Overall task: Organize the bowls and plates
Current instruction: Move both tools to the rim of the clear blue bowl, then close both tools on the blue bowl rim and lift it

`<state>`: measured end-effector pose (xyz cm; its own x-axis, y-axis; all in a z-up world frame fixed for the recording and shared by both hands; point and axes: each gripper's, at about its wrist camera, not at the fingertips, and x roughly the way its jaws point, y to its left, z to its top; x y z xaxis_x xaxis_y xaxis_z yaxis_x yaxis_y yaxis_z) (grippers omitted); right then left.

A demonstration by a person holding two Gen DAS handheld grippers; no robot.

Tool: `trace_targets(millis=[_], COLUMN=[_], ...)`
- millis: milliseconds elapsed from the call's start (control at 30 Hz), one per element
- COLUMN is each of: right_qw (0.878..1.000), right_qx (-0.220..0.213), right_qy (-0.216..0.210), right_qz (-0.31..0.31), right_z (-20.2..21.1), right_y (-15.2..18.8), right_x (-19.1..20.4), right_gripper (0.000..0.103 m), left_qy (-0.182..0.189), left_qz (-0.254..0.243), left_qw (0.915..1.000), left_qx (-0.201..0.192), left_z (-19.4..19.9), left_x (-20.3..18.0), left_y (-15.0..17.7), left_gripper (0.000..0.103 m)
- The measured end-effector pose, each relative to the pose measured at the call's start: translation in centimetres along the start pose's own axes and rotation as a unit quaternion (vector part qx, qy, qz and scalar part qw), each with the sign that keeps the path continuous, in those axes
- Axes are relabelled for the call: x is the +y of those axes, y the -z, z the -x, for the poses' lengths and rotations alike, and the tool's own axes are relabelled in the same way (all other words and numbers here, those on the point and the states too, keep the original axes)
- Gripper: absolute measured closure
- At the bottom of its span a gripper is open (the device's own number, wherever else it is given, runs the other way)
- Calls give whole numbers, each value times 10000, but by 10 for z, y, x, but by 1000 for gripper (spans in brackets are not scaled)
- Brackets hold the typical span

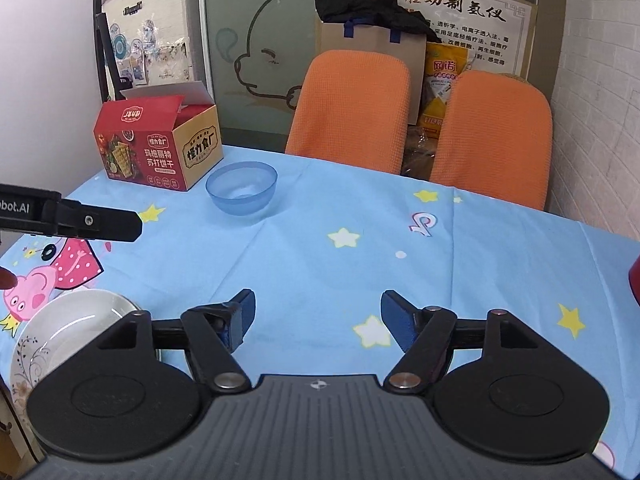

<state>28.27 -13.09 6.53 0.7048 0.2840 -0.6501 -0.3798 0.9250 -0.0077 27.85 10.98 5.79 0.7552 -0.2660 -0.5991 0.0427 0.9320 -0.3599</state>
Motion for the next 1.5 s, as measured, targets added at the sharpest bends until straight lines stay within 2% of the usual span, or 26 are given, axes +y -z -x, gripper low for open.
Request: trace_targets(millis=[167,267,433,667,800,867,1000,1100,1133,1333,1500], right_qw=[9997,9993,9990,9972,9953,9947,9932,9934,9930,9944,9970], right_qx=[165,247,282,407,532,567,662,678,703,640,494], right_qy=[-149,-270,-352,-626,-788,-817,-912,-811,-844,-731,-514], right_qz=[113,20,-20,6,202,255,293,444,429,420,300], right_z=[-43,-77,-134,-194,-214,-219,-227,-226,-224,-189,-135], right_y=[-30,-51,-80,-96,-95,-95,-93,-87,-87,-86,-82], right_x=[3,2,3,13,27,30,35,47,49,55,48], right_gripper=[0,0,0,0,0,0,0,25,33,34,34], left_qy=[-77,-83,-171,-418,-439,-404,-338,-379,-469,-222,69], left_qz=[265,870,1792,1877,1703,1577,1251,1030,968,874,761], left_qw=[9995,9959,9835,9806,9835,9855,9904,9926,9928,9950,9965], left_qx=[168,217,202,387,429,470,484,525,521,437,346], left_z=[-42,-75,-122,-169,-181,-185,-187,-187,-185,-150,-108], left_x=[27,56,93,99,98,96,92,86,82,60,23], left_y=[-25,-47,-75,-87,-88,-86,-84,-80,-80,-78,-67], left_gripper=[30,30,30,31,34,38,65,77,77,77,77])
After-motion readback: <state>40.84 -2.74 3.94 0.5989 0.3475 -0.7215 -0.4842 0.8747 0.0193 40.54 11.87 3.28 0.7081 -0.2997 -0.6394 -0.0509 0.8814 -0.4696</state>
